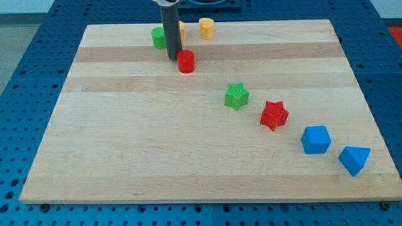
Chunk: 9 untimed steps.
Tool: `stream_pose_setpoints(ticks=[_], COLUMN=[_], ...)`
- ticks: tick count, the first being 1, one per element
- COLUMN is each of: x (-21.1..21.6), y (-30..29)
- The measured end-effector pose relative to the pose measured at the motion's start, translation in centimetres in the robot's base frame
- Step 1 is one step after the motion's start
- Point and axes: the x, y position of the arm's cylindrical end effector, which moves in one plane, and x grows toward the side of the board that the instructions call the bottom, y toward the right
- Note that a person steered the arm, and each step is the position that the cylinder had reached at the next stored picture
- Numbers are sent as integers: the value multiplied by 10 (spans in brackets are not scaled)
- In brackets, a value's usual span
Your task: Push the red circle towards center
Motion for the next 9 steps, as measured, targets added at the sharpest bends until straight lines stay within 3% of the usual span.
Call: stream_pose_setpoints(ticks=[3, 7, 9], x=[28, 20, 47], y=[37, 66, 66])
